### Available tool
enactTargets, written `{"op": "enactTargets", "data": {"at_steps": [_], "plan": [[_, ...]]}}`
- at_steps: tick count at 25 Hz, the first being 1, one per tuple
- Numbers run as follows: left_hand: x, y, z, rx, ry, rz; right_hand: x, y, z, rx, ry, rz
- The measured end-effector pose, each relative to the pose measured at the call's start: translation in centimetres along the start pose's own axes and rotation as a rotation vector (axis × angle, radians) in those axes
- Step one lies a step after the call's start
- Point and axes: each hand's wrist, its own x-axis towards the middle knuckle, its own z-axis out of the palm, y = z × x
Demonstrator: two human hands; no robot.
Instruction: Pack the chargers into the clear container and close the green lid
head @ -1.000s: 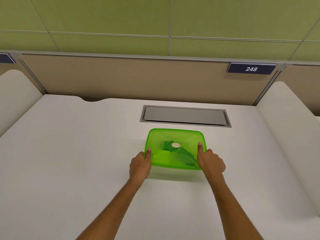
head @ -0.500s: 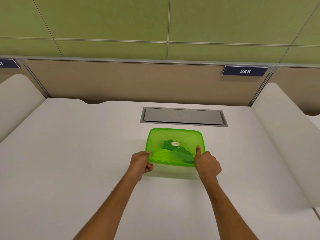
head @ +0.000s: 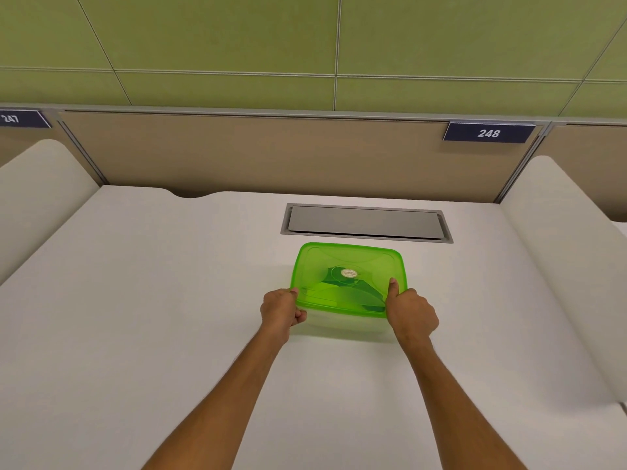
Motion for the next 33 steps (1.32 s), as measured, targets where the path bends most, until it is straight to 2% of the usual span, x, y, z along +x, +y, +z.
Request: {"op": "enactTargets", "data": {"at_steps": [3,6,14,21,29,33], "plan": [[0.0,0.0,-0.2,0.112,-0.074,-0.015,0.1,0.0,0.2,0.005,0.006,0.001],[0.3,0.0,-0.3,0.135,-0.072,0.033,0.2,-0.1,0.3,0.012,0.002,-0.006],[-0.3,-0.6,0.5,-0.073,0.059,0.020,0.8,-0.3,0.2,0.010,0.010,-0.042],[-0.7,-0.3,0.5,-0.127,0.070,0.017,1.4,-0.7,0.0,0.014,0.010,-0.070],[-1.2,0.0,0.1,-0.119,0.023,0.012,0.8,-0.9,-0.4,0.066,0.004,-0.062],[-1.5,0.6,-0.7,0.003,-0.052,-0.031,0.9,-1.0,-1.1,0.085,-0.058,-0.048]]}}
